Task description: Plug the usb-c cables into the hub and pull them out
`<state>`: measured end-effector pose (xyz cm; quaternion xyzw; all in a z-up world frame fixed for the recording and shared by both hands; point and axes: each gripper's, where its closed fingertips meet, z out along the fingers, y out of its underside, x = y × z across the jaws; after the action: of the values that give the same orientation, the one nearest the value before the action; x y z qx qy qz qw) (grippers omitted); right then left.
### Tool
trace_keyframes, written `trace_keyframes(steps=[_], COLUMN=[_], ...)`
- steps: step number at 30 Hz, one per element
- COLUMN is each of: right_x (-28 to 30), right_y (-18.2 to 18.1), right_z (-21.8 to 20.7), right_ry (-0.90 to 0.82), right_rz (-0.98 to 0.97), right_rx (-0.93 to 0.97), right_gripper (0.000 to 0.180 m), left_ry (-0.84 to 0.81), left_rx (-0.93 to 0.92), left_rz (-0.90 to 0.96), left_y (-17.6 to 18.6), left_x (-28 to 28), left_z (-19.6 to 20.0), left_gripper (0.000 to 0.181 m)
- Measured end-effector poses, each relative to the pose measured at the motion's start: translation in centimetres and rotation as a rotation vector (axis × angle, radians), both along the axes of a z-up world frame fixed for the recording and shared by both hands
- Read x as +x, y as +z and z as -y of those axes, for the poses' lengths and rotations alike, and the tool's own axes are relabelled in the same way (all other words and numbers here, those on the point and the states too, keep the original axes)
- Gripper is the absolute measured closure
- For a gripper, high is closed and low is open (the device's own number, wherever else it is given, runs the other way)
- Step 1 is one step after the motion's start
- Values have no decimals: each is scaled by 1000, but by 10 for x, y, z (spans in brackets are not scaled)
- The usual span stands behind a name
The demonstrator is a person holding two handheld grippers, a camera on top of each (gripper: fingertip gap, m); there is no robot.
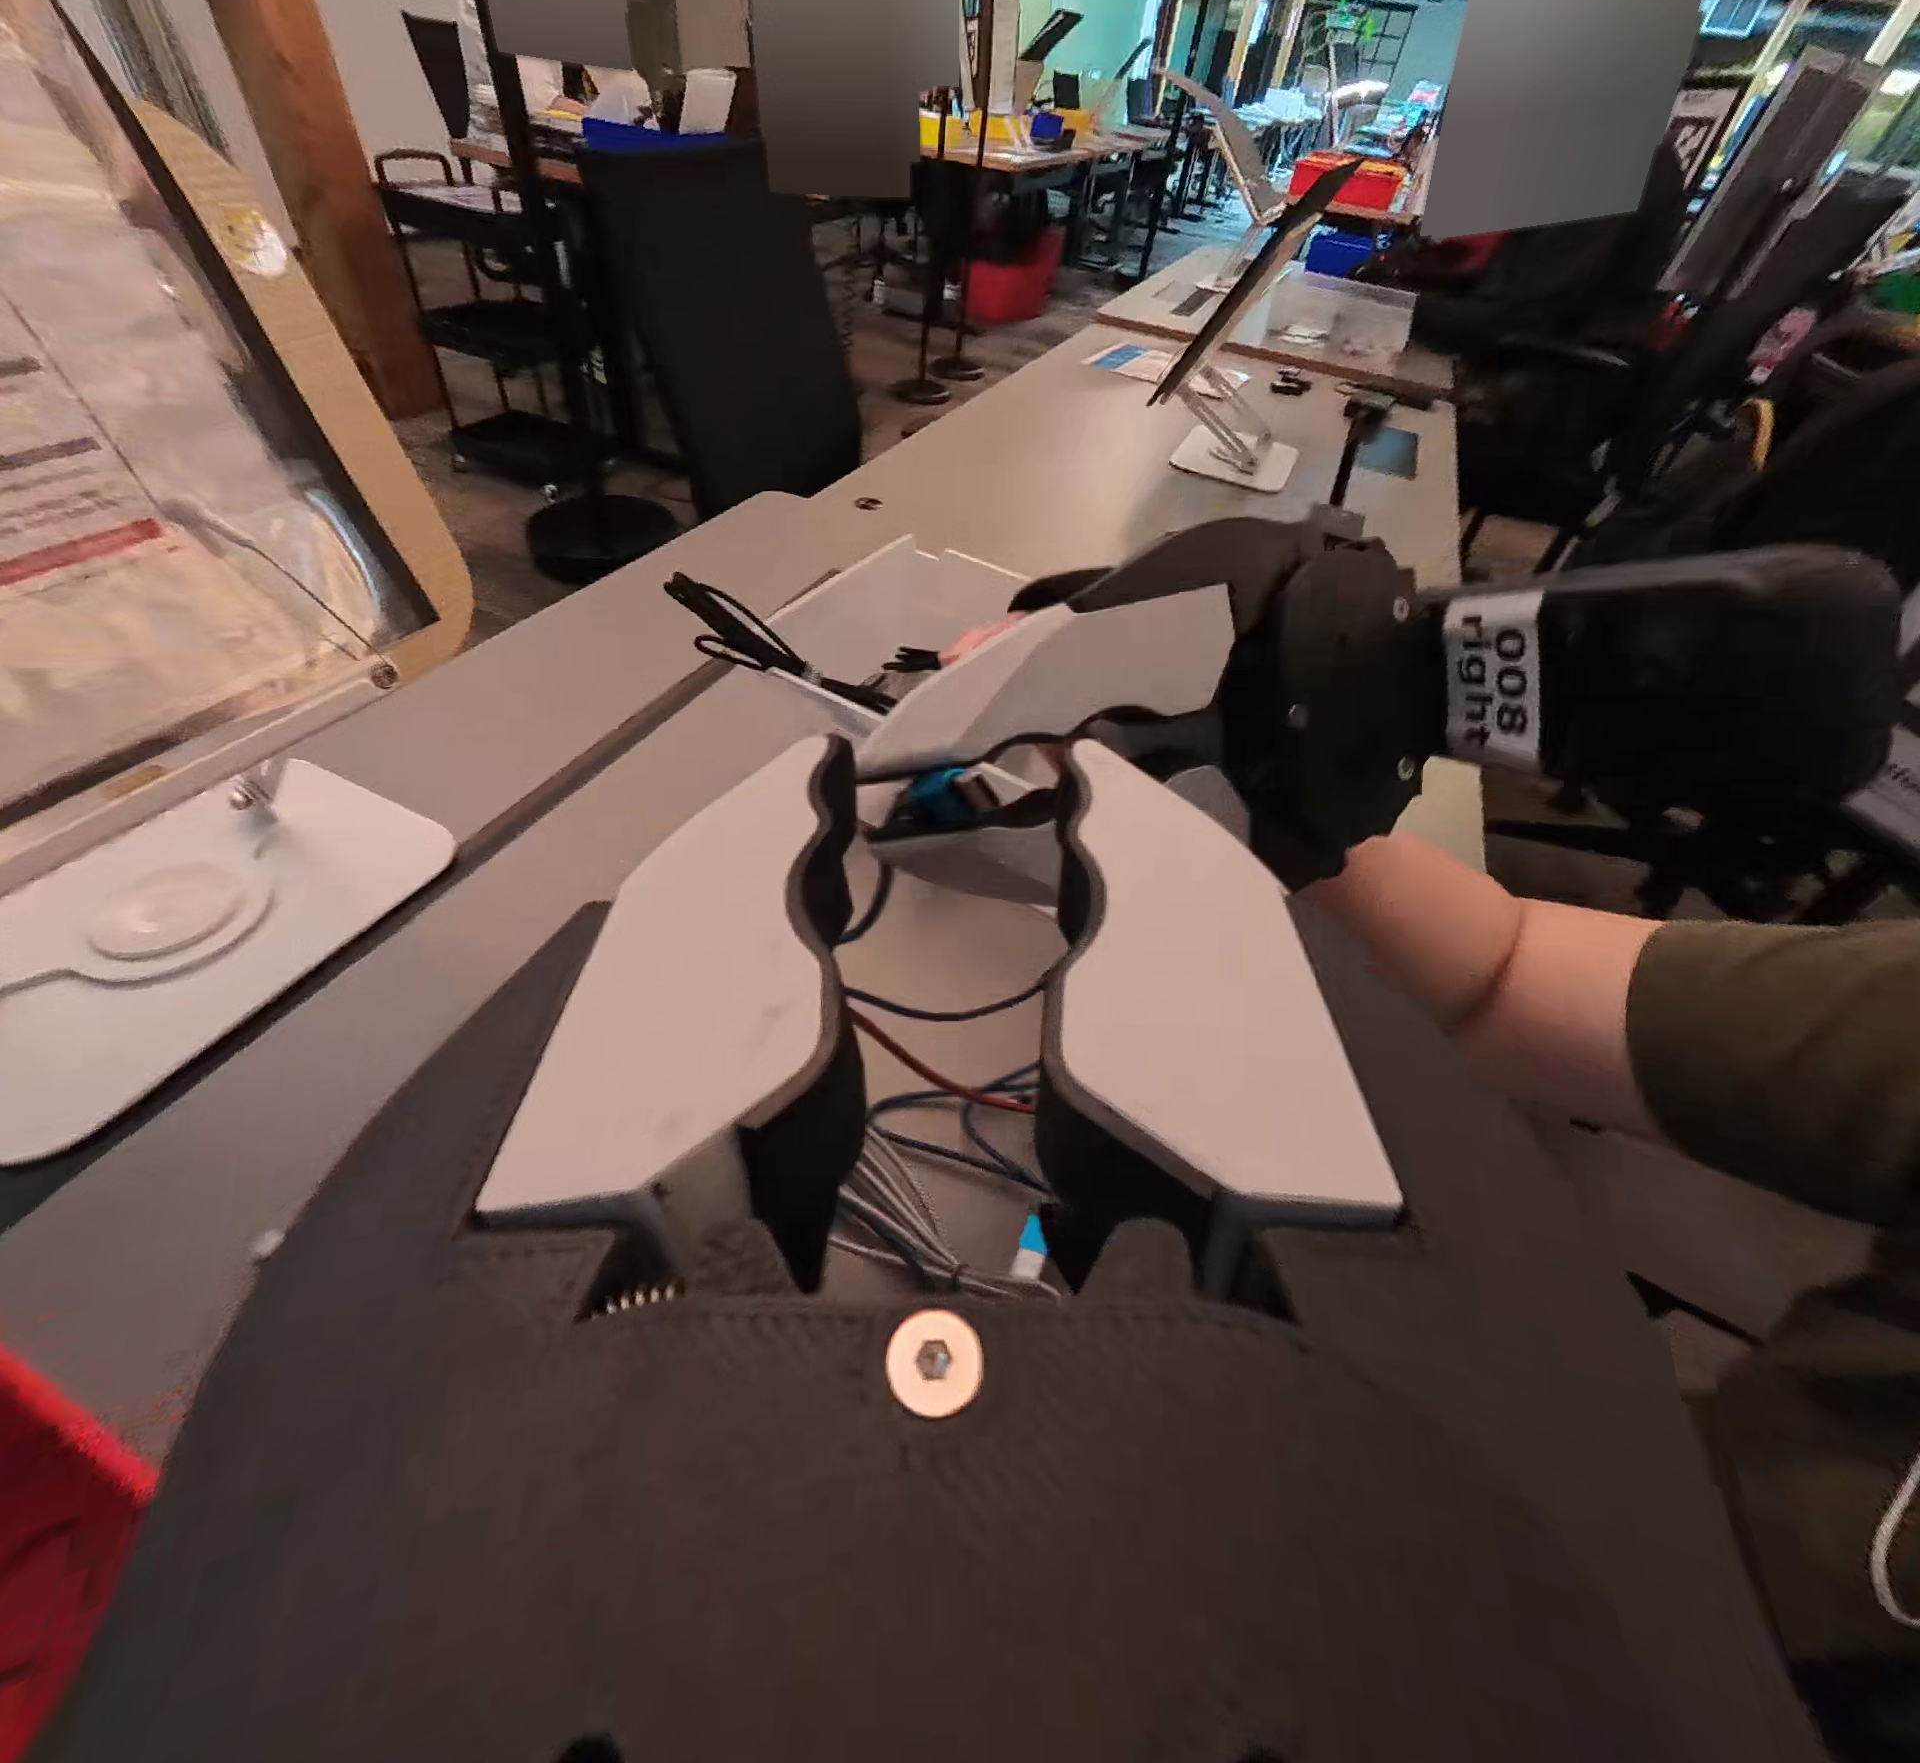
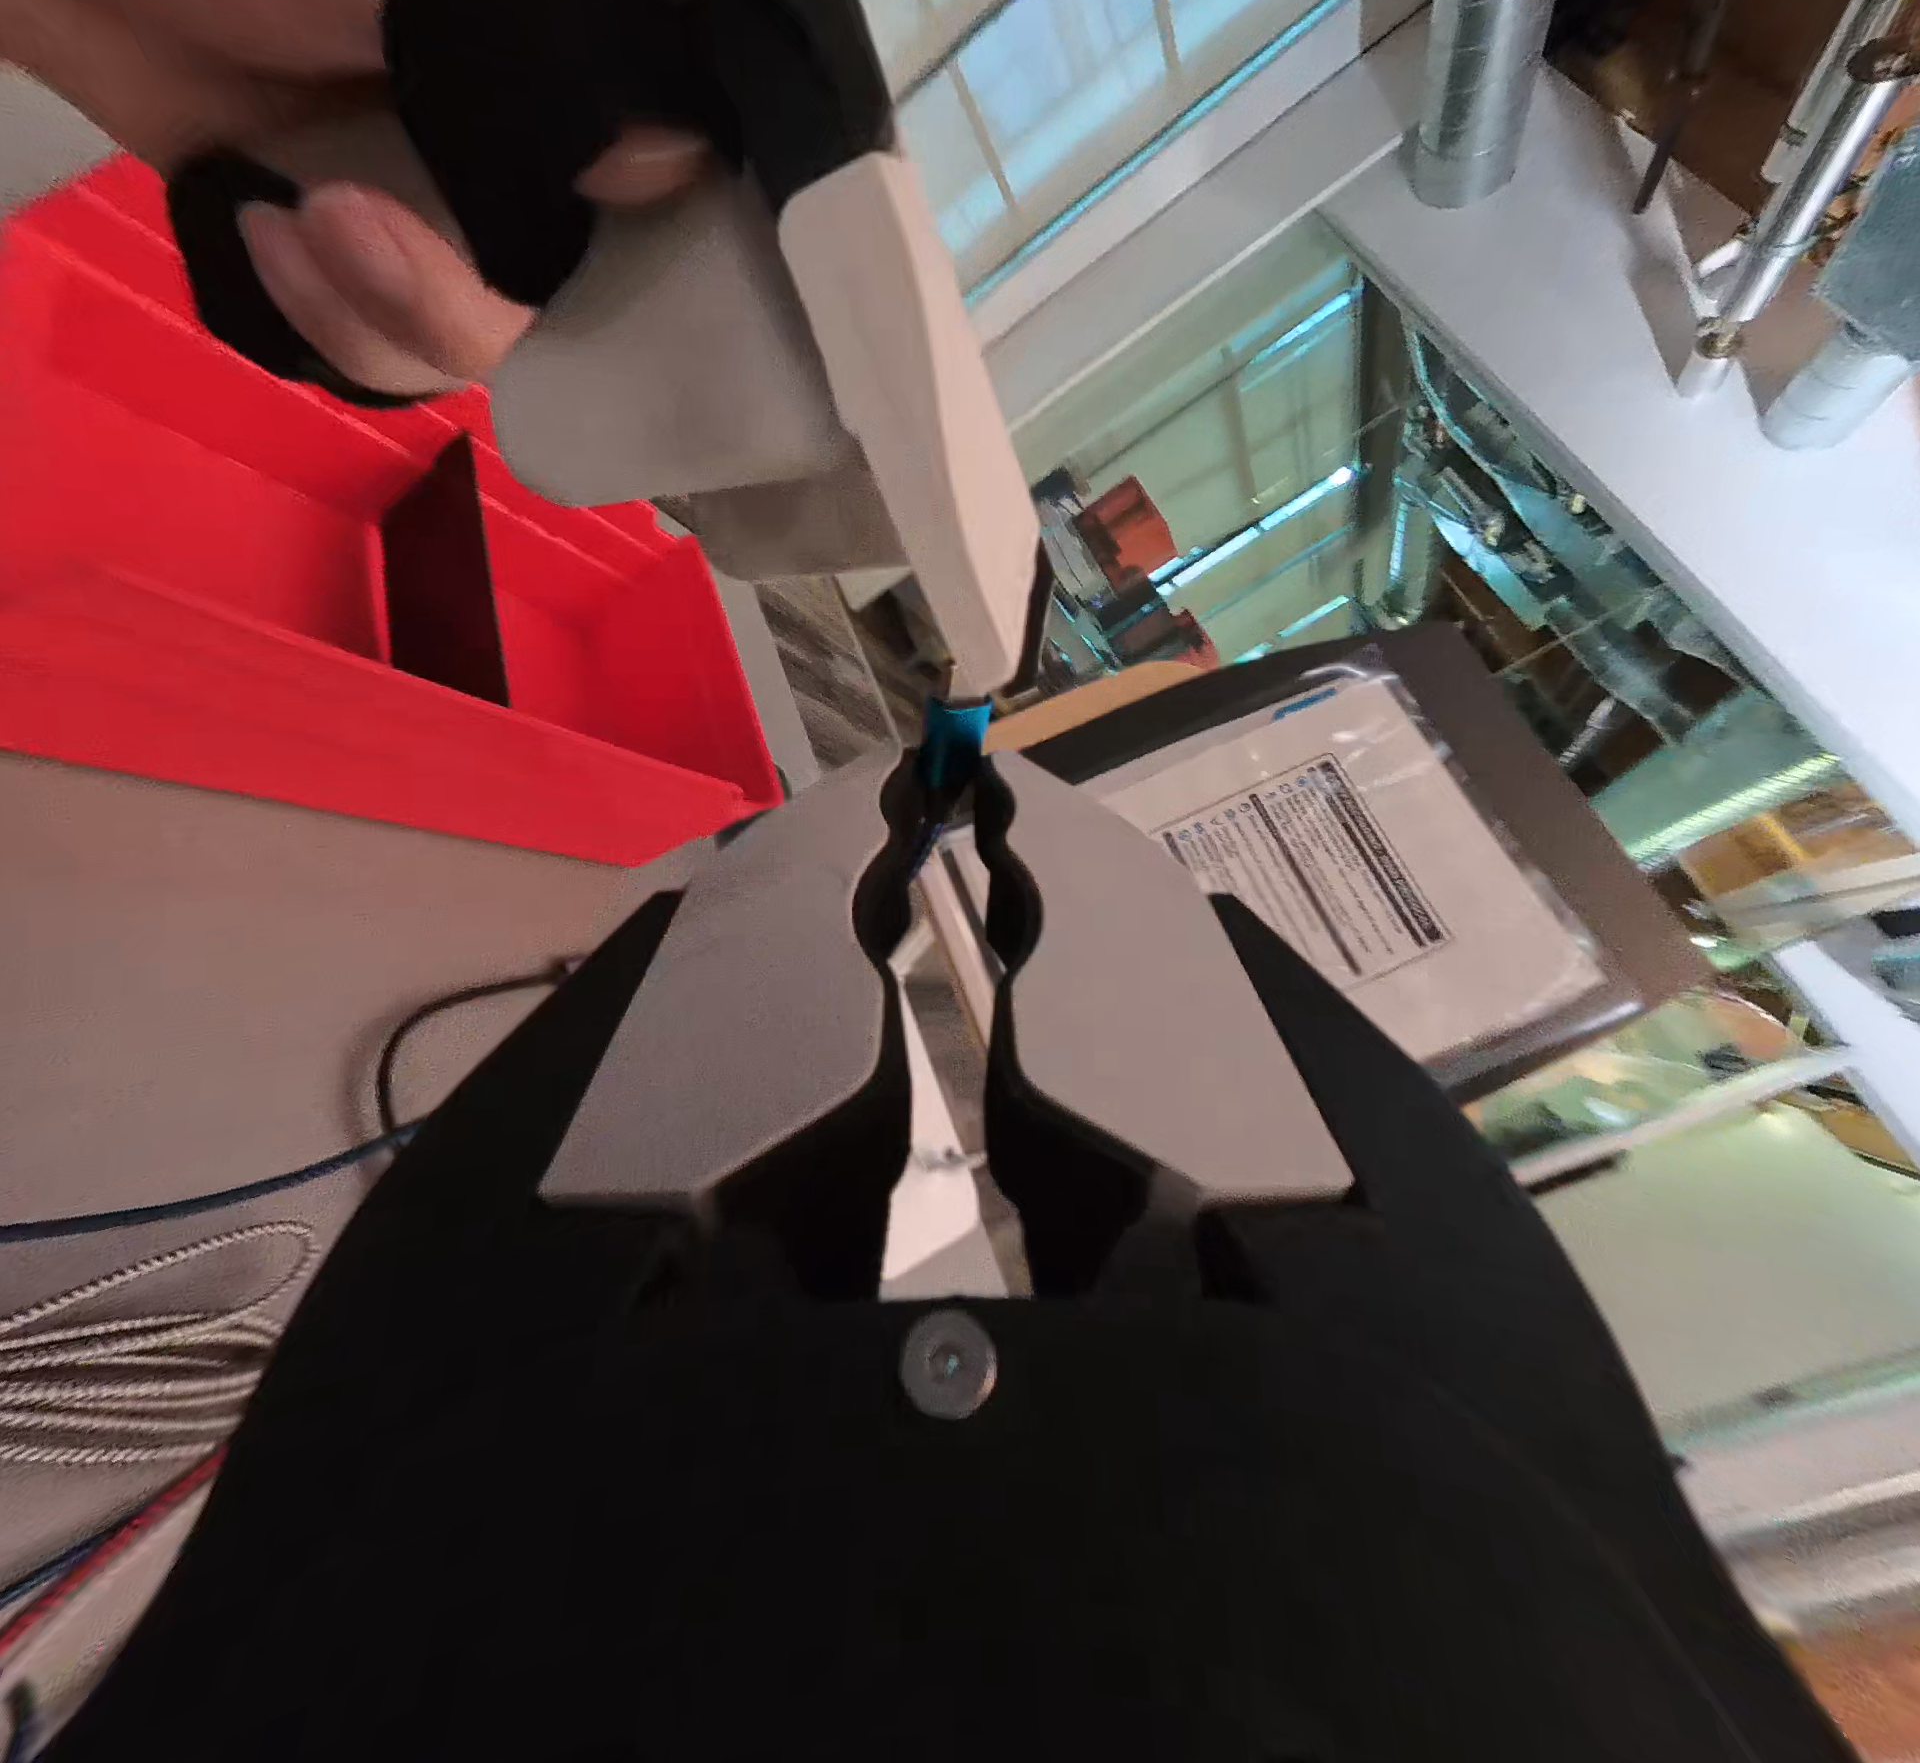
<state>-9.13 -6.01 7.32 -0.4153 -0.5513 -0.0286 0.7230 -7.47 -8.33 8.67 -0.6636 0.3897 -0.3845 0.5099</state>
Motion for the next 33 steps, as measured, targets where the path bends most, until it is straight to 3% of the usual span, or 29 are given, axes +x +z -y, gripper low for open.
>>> trace_keyframes(steps=[4,7,11,19,22,26,29,33], right_x=[1,1,-3,-4,-3,-6,-10,13], right_y=[1,-5,-17,-12,-10,-8,-7,27], right_z=[-5,-12,-20,-21,-21,-13,12,46], right_ry=[-92,-157,-229,-299,-297,-147,121,467], right_rz=[26,96,184,179,167,103,17,-278], right_rx=[90,164,246,340,355,298,200,60], right_gripper=[170,170,170,170,170,167,158,157], left_ry=[119,113,123,136,117,41,-36,-187], left_rx=[-34,-66,-107,-105,-47,-67,-119,-207], left_rz=[-107,-137,-137,-159,-175,-159,-106,-14], left_y=[-18,-26,-33,-36,-33,-30,-25,-16], left_x=[-6,-4,-4,-7,-5,-7,-11,-15], left_z=[-14,-16,-23,-29,-28,-23,-17,-1], left_gripper=[143,156,155,161,173,174,174,175])
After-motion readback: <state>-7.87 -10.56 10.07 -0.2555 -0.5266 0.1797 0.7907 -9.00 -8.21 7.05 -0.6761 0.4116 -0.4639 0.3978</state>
